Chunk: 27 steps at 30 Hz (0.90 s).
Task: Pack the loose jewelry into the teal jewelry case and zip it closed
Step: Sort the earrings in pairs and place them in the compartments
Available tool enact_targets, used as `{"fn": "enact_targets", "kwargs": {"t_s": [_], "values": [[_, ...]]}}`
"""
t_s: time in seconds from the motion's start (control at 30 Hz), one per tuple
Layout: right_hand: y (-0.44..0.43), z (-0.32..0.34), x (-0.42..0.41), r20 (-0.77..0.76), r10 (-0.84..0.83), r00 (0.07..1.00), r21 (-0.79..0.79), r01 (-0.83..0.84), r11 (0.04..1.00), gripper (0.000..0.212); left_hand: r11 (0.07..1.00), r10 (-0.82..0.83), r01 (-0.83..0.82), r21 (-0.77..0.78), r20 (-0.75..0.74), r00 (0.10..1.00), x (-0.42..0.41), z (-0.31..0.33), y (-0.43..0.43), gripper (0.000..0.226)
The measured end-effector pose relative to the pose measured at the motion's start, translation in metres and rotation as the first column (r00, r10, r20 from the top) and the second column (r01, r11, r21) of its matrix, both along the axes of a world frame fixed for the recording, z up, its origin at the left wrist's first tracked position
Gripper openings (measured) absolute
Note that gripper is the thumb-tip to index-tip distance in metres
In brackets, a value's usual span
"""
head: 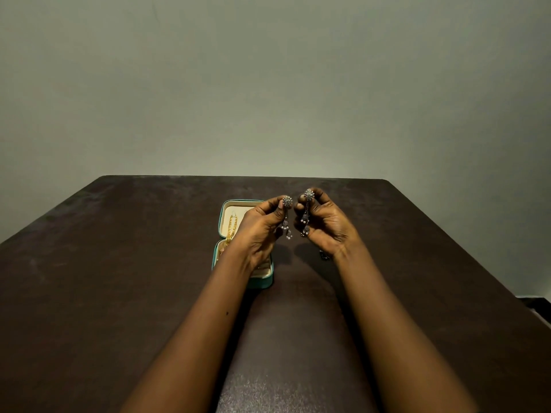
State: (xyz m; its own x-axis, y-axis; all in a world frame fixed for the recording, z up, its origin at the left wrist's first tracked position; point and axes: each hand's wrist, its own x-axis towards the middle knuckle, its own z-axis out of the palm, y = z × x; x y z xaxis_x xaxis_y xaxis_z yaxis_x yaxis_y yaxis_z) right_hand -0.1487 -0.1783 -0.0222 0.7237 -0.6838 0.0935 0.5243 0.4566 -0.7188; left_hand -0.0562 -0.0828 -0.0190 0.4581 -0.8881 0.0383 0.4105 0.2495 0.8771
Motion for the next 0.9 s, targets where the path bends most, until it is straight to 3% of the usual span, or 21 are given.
{"fn": "enact_targets", "kwargs": {"t_s": [0.37, 0.7, 0.9], "values": [[0.007, 0.005, 0.003, -0.054, -0.036, 0.998, -0.066, 0.032, 0.997, 0.055, 1.000, 0.003, -0.003, -0.001, -0.108, 0.994, 0.004, -0.002, -0.002, 0.018], [0.012, 0.007, 0.008, -0.060, -0.027, 0.998, -0.023, 0.026, 0.999, 0.059, 0.999, -0.032, 0.030, -0.011, -0.187, 0.982, 0.006, -0.007, -0.006, 0.018], [0.014, 0.007, 0.007, -0.035, -0.029, 0.999, -0.039, 0.028, 0.999, 0.057, 0.998, -0.058, 0.057, -0.024, -0.087, 0.995, 0.003, -0.002, -0.002, 0.020]]}}
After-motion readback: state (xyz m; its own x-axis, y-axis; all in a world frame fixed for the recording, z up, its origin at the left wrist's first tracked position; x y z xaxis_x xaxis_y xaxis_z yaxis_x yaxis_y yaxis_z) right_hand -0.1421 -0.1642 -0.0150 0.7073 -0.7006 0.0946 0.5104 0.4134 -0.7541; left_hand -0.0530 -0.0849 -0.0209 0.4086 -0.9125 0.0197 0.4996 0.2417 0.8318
